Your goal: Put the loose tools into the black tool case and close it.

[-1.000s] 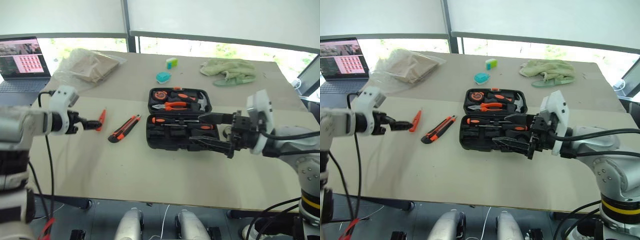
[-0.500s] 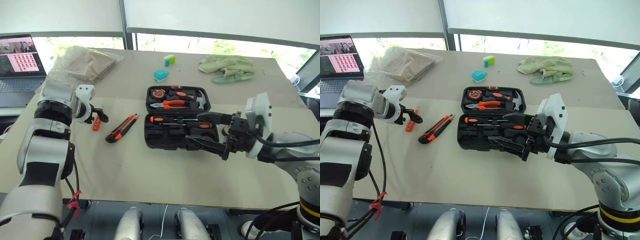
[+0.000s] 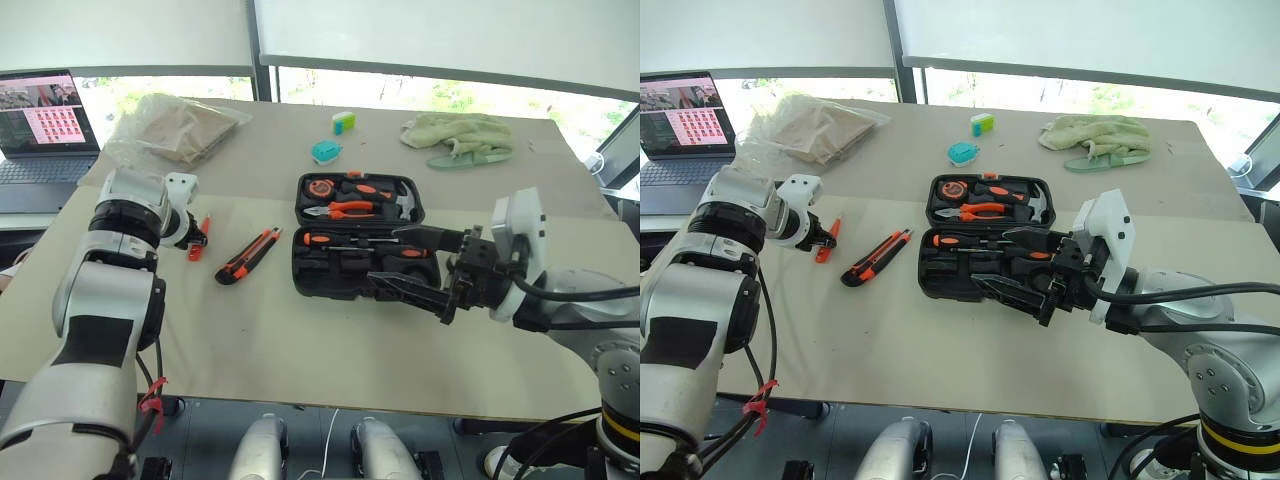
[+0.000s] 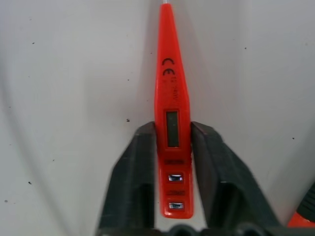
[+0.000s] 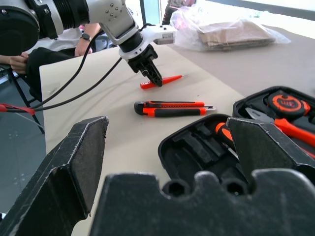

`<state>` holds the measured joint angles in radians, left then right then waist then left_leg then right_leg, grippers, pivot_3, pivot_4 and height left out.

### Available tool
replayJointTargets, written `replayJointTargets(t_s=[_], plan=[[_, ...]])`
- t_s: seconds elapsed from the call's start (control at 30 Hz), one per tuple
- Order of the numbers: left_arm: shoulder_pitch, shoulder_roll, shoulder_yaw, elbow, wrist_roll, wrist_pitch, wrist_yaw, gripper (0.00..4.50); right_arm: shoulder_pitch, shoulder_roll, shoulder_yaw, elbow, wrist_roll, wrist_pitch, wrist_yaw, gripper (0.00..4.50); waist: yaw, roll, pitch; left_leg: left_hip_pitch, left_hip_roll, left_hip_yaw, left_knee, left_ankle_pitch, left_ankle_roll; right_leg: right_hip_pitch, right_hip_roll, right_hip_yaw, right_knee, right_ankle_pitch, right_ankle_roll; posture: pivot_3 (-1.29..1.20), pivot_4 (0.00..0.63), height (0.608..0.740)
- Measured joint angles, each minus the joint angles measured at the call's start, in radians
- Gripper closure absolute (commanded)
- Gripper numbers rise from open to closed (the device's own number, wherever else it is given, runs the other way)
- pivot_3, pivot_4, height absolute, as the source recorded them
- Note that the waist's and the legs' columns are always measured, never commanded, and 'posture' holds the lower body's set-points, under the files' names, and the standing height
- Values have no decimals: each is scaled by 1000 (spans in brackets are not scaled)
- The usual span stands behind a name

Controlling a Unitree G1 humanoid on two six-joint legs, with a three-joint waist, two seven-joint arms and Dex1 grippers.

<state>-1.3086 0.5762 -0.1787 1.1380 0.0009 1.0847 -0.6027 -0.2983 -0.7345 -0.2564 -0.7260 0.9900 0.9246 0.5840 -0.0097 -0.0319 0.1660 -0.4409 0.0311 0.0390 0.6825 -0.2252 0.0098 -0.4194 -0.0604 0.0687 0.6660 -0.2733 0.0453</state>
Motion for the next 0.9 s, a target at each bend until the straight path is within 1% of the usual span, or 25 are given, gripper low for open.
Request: replayJointTargets(t_s=[0.17, 0.27, 0.37, 0.43, 0.5, 0.57, 0.63, 0.73, 0.8, 0.9], plan=[[4, 1, 11, 13, 14, -38, -9, 4095, 38, -29, -29, -15, 17, -1, -14, 0, 0, 1, -1, 0, 0, 0, 0, 1, 0, 0, 0, 0, 1, 0, 0, 0, 150, 740], [25, 4, -40, 11, 58, -154, -97, 4095, 75, -71, -47, -18, 15, -2, -6, 0, 5, 2, -2, 1, 0, 1, 0, 3, 0, 1, 0, 0, 2, 0, 0, 0, 150, 740], [41, 4, -120, 7, 119, -377, -229, 4095, 147, -121, -69, -25, -4, -9, 21, 0, 15, 1, -1, -1, 0, 5, 1, 4, 0, 0, 0, -2, 1, 1, -1, 0, 150, 740], [39, 3, -153, -15, 145, -542, -310, 4095, 185, -142, -76, -31, -23, -15, 28, 0, 20, -1, 0, -3, 0, 6, 1, 4, 0, 0, 0, -2, 0, 2, -1, 0, 150, 740], [29, 3, -175, -41, 164, -670, -386, 4095, 215, -152, -82, -33, -33, -23, 36, 0, 21, -1, 0, -4, 0, 6, 1, 4, 0, -1, 0, -2, -2, 2, 0, 0, 150, 740], [23, 3, -189, -96, 169, -800, -490, 4095, 262, -164, -93, -39, -47, -28, 40, 0, 22, -1, 0, -5, 0, 6, 1, 4, 1, -1, 0, -2, -2, 2, 0, 0, 150, 740], [24, -4, -197, -179, 154, -907, -628, 4095, 309, -165, -109, -46, -67, -29, 35, 0, 22, -1, 0, -6, 0, 6, 1, 4, 1, -2, 0, -2, -2, 2, 0, 0, 150, 740], [30, -38, -208, -307, 131, -989, -774, 4095, 359, -163, -132, -58, -66, -29, 16, 0, 21, -1, 0, -5, 0, 6, 1, 4, 1, -1, 0, -2, -2, 2, 0, 0, 150, 740], [36, -72, -223, -366, 129, -998, -814, 4095, 368, -163, -142, -73, -67, -29, 4, 0, 20, -1, 0, -5, 0, 5, 2, 4, 1, -1, 0, -1, -1, 2, 0, 0, 150, 740], [59, -126, -247, -424, 135, -957, -838, 4095, 386, -154, -159, -86, -65, -29, -16, 0, 12, -1, 0, -4, 0, 4, 2, 5, 2, 0, 1, -1, -1, 2, 0, 0, 150, 740]])
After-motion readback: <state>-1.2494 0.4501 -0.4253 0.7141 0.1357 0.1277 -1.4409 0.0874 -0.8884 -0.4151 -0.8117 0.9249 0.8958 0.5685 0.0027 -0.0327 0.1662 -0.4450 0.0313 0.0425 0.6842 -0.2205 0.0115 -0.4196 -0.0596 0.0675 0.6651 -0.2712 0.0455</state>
